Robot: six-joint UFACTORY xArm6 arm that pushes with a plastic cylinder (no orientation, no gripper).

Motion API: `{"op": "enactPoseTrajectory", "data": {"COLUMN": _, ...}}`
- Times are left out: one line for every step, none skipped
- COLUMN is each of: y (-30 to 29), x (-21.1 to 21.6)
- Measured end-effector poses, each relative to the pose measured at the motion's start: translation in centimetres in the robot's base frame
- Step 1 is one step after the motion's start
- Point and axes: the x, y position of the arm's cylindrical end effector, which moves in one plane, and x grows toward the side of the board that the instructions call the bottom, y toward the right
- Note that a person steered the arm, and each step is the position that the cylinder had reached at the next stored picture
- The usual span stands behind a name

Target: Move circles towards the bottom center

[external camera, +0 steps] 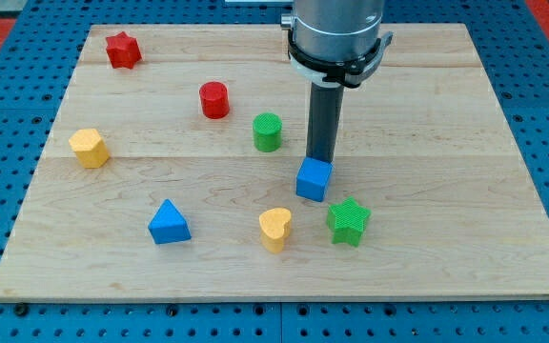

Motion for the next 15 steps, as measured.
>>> {"op": "enactPoseTrajectory", "data": {"y": 2.0, "x": -2.6}}
{"op": "enactPoseTrajectory", "data": {"y": 0.2, "x": -4.0}}
{"op": "enactPoseTrajectory", "data": {"y": -4.5, "x": -4.4}}
{"op": "enactPoseTrajectory", "data": {"y": -5.0, "x": -7.8}}
{"op": "enactPoseTrajectory", "data": {"y": -8.1, "x": -9.1}}
{"op": "enactPoseTrajectory", "data": {"y": -9.9, "x": -8.1}}
{"op": "enactPoseTrajectory", "data": {"y": -9.5, "x": -6.8}}
{"op": "enactPoseTrajectory", "data": {"y": -7.6, "x": -4.3}}
{"op": "enactPoseTrajectory", "data": {"y": -7.0, "x": -6.9}}
{"op": "enactPoseTrajectory", "data": {"y": -9.0, "x": -13.9}}
{"op": "enactPoseTrajectory", "data": {"y": -15.9, "x": -14.5}}
{"op": "enactPoseTrajectory", "data": {"y": -17.8, "x": -12.0}}
{"op": "enactPoseTrajectory", "data": {"y": -15.2, "x": -10.0}}
{"op": "enactPoseTrajectory", "data": {"y": -16.8, "x": -12.2}}
{"op": "enactPoseTrajectory", "data": {"y": -14.5, "x": -13.8}}
